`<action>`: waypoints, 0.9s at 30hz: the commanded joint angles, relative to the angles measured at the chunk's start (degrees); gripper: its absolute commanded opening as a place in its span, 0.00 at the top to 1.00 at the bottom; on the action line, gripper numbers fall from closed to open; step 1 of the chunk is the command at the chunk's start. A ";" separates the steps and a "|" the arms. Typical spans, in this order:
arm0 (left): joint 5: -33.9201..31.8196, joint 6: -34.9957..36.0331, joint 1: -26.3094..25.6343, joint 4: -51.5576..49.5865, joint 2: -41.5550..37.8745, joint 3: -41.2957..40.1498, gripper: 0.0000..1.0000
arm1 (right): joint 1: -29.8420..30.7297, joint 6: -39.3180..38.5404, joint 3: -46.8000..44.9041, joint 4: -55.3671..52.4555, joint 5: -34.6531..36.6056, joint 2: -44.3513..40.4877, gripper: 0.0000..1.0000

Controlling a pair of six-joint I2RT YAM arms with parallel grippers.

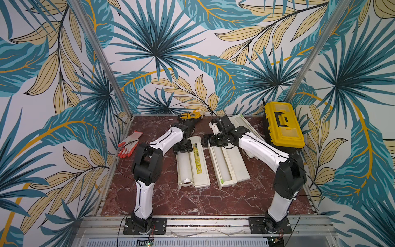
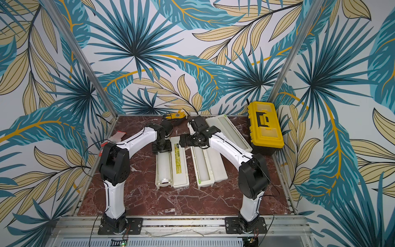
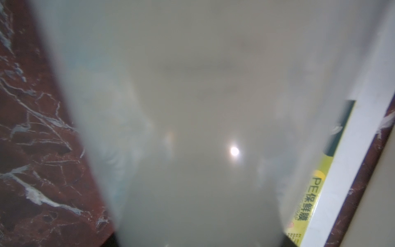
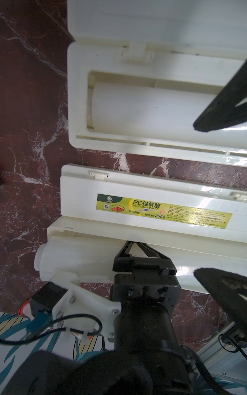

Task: Put plastic wrap rolls into dispensers
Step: Place the plastic wrap into the plastic wrap cutting box.

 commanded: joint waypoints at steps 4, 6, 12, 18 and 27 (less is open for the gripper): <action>3.70 1.34 -0.12 -2.89 0.14 -1.63 0.68 | -0.08 1.13 -2.00 0.16 0.99 -0.04 0.01; 3.33 1.50 -0.14 -2.87 -1.32 -1.63 0.69 | -0.04 1.32 -2.12 0.12 1.27 0.05 0.01; 4.21 2.05 -0.14 -3.01 -5.20 0.15 0.72 | 0.00 1.70 -1.59 -0.06 1.90 0.23 0.01; 5.46 2.39 -0.10 -3.25 -7.17 0.01 0.74 | -0.05 1.77 -1.51 -0.15 2.12 0.32 0.01; 5.11 3.01 -0.08 -3.45 -5.94 -1.84 0.74 | -0.03 1.53 -0.98 -0.24 1.78 0.74 0.01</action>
